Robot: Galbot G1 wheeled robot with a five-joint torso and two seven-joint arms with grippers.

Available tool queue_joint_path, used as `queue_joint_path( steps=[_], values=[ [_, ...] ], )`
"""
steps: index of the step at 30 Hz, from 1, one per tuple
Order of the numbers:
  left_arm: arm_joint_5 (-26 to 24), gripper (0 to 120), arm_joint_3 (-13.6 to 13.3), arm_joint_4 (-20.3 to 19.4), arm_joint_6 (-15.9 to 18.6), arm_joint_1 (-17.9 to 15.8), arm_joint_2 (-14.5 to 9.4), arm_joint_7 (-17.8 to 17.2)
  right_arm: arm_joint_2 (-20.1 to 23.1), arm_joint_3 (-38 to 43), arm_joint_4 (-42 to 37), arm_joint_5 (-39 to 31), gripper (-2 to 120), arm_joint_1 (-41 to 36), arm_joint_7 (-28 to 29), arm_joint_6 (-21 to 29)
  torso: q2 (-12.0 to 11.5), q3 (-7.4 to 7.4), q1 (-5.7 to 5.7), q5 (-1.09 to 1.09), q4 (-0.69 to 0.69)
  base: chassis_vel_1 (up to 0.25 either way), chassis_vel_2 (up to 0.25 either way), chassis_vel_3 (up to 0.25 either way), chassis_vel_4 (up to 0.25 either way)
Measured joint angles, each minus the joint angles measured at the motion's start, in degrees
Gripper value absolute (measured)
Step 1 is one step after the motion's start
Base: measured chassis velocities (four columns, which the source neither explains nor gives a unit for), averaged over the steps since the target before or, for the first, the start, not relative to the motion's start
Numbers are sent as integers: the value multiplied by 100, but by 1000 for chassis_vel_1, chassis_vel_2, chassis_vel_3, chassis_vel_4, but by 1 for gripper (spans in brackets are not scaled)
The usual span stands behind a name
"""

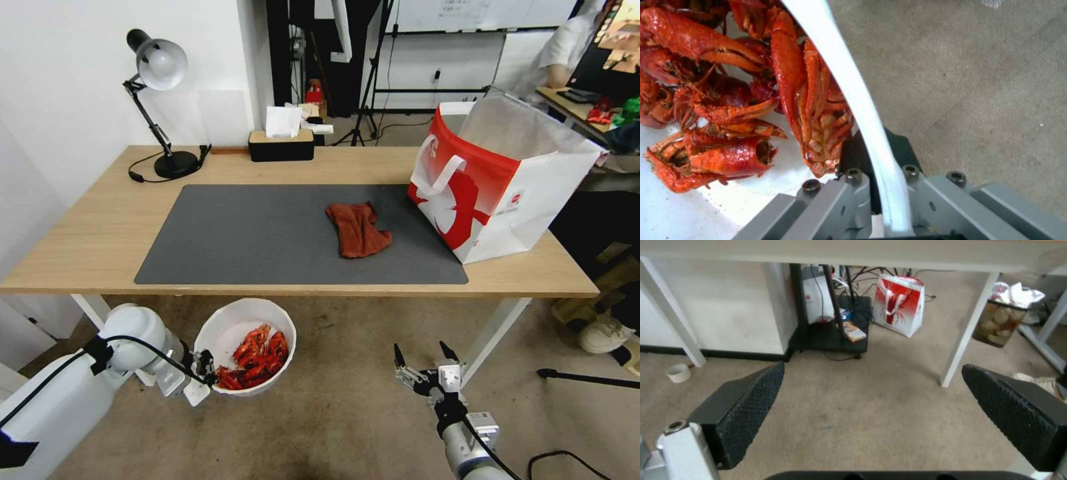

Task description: Sweep shrimp from table into container with towel, then put container into takeout bag.

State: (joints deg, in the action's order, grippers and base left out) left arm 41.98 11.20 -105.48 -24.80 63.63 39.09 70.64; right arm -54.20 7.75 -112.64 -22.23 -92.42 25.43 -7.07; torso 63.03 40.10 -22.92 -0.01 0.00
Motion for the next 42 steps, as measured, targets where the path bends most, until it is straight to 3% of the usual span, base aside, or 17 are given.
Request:
queue_joint_path(
  steps=[7,9,11,13,14,16,18,19,23,26,30,32,37,38,39,40,42],
  values=[
    [-287,0,871,-739,-57,891,-236,-207,172,-209,178,-4,100,285,11,0,0,0,0,1,-1,0,0,0,0],
    [-433,0,1755,-1310,-70,1796,-248,-214,211,-337,309,-14,100,445,17,0,0,0,0,0,0,0,0,0,0],
    [-446,0,2002,-1465,-87,2064,-235,-211,227,-378,346,-20,100,501,19,0,0,0,0,1,1,0,0,0,0],
    [-474,0,2763,-1917,-185,2811,-124,-211,276,-490,407,-41,100,669,25,0,0,0,1,2,3,0,0,0,0],
    [-474,0,2763,-1917,-185,2811,-124,-211,276,-490,407,-41,100,669,25,0,0,0,1,2,3,0,0,0,0],
    [-555,0,3267,-2213,-244,3234,-2,-214,311,-563,427,-58,100,788,27,0,0,0,0,1,3,0,0,0,0],
    [-603,0,3391,-2293,-245,3306,25,-213,315,-577,427,-63,100,810,26,0,0,0,0,1,3,0,0,0,0],
    [-775,0,3705,-2465,-193,3359,47,-192,326,-585,427,-69,100,841,24,0,0,0,0,1,1,0,0,0,0],
    [-1254,0,4218,-2654,85,3203,-118,-102,341,-583,423,-71,100,816,6,0,0,1,0,1,-2,0,0,0,0],
    [-1684,0,4408,-2690,310,3053,-256,-103,344,-560,388,-59,100,737,-24,0,0,1,0,1,0,0,0,0,0],
    [-1966,0,4357,-2667,521,2757,-417,-131,345,-517,360,-20,100,655,-75,0,0,1,0,1,1,0,0,0,0],
    [-2295,0,4069,-2541,778,2313,-691,-243,323,-448,336,113,100,576,-252,0,0,1,0,-1,-1,0,0,0,0],
    [-2667,0,3661,-2329,1082,1775,-1171,-477,207,-338,328,373,100,454,-595,-91,0,1,0,1,1,0,0,0,0],
    [-2749,0,3563,-2270,1107,1649,-1268,-513,171,-315,339,426,100,415,-658,-321,0,1,0,1,2,0,0,0,0],
    [-2900,0,3291,-2142,1155,1335,-1467,-569,94,-262,356,500,100,351,-755,-1073,0,1,0,2,0,0,0,0,0],
    [-2900,0,3291,-2142,1155,1335,-1467,-569,94,-262,356,500,100,351,-755,-1073,0,1,0,2,0,0,0,0,0],
    [-3015,0,2668,-1901,1222,647,-1690,-624,-52,-190,410,644,100,253,-850,-1615,0,1,0,0,0,0,0,0,0]
  ],
)
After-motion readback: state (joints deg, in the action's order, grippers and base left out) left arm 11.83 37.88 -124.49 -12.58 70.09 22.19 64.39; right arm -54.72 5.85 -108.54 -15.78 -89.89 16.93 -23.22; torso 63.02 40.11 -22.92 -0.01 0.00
